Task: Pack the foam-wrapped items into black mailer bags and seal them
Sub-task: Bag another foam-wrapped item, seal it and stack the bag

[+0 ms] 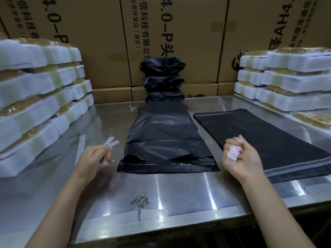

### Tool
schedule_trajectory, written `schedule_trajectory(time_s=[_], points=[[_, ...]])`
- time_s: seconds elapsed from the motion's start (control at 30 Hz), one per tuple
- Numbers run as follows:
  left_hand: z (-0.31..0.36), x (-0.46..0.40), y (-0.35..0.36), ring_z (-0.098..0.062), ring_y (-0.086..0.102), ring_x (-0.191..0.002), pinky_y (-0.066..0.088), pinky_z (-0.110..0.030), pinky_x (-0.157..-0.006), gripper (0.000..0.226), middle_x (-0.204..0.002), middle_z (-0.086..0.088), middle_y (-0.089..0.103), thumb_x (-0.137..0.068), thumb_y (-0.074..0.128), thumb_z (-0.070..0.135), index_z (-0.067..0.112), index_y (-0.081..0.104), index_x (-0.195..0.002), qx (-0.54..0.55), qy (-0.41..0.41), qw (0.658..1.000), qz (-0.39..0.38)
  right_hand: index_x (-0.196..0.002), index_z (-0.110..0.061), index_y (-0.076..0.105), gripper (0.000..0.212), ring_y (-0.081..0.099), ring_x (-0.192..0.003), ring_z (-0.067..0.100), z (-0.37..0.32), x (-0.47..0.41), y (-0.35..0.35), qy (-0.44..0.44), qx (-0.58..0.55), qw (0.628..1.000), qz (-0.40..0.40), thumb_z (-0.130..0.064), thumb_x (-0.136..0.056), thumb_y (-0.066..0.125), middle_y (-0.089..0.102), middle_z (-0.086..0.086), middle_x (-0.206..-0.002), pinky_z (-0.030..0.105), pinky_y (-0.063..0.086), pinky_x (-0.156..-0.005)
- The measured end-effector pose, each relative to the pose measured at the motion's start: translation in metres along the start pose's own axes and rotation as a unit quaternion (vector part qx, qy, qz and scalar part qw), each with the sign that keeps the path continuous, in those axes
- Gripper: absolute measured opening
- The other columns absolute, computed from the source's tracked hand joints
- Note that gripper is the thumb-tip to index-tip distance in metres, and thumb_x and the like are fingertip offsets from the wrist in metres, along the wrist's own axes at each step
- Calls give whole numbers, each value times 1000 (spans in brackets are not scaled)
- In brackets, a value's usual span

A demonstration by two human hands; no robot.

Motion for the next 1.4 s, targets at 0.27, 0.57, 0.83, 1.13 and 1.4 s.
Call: schedule_trajectory(time_s=[0.27, 0.57, 0.83, 1.13, 1.4], points=[[85, 11, 61, 0, 51, -116, 37, -13, -97, 52, -122, 18, 55, -79, 62, 54, 24, 58, -121, -189, 272, 943, -20, -66, -22, 37, 35, 37, -42, 7, 100, -14, 71, 203, 254, 944, -62, -26, -101, 30, 34, -6, -46, 20, 29, -57], [92, 3, 71, -23, 62, -70, 51, -34, -55, 19, -82, -7, 65, -87, 56, 8, 6, 74, -93, -332, 394, 857, 13, -122, -8, 60, 78, 61, -103, 21, 155, -10, 87, 352, 298, 871, -167, -65, -95, 14, 66, 9, -107, 33, 44, -95], [51, -57, -23, -29, 54, -95, 40, -32, -79, 26, -105, -15, 56, -96, 44, 2, 6, 65, -112, -294, 99, 929, 203, -114, -19, 62, 56, 68, -102, 13, 128, -31, 74, 223, 442, 854, -160, -54, -101, 20, 72, -1, -110, 31, 48, -91], [-16, -69, -67, -34, 51, -101, 39, -37, -88, 34, -116, -17, 59, -93, 37, 22, 8, 66, -101, -253, -172, 935, 181, -90, -28, 66, 27, 62, -81, 5, 10, -49, 33, -240, 779, 576, -59, -5, -95, 53, 66, -4, -94, 20, 50, -73], [12, -65, -17, -37, 60, -105, 28, -57, -104, 62, -112, -18, 63, -54, 66, -16, 3, 66, -112, -577, 262, 771, 60, -121, -29, 66, 47, 60, -89, 24, -4, -43, 17, -338, 923, 109, -151, -6, -80, 73, 58, 2, -127, 32, 50, -54]])
Point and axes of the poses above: each hand's wrist, its own x-axis away from the middle knuckle, its own y-axis out of the palm, z = x × y, the point moved 4 cm from there along -x, towards the middle knuckle
